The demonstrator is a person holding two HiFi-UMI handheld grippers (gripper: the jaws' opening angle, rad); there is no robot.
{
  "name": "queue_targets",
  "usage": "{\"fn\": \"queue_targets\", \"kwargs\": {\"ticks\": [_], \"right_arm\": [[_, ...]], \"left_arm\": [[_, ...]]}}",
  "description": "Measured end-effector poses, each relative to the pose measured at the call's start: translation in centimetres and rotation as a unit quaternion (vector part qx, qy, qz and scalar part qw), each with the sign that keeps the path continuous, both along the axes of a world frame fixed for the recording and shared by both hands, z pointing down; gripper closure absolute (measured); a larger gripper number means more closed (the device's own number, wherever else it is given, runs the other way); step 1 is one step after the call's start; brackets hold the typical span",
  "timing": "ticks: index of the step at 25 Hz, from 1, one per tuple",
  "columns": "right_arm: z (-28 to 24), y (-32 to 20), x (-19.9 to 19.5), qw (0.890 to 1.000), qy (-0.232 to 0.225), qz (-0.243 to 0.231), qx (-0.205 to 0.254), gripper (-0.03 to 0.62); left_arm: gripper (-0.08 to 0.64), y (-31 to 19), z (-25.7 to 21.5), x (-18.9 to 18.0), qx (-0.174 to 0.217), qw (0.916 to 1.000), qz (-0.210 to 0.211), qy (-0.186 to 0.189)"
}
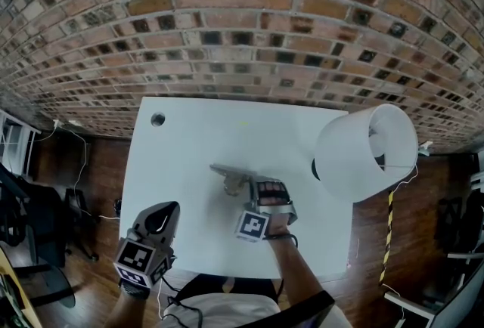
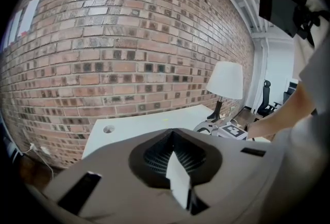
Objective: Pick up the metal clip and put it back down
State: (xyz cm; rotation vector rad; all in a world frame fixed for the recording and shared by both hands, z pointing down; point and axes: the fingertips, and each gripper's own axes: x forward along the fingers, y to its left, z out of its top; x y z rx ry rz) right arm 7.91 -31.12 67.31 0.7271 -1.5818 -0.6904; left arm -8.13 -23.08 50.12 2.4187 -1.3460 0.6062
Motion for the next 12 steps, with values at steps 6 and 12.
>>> {"fn": "queue_targets", "kwargs": {"ticks": [6, 12], "right_arm": [[0.7, 0.3, -0.3, 1.000, 0.017, -0.015, 0.000, 0.600], [1.6, 0.6, -0.4, 1.000, 0.008, -0.014, -0.004, 0.596]], "left_arm": [[0.563, 0.0, -0.3, 0.0, 0.006, 1.0000, -0.002, 0.005], [0.563, 0.1, -0.3, -0.1, 0.003, 1.0000, -0.008, 0.003]]}}
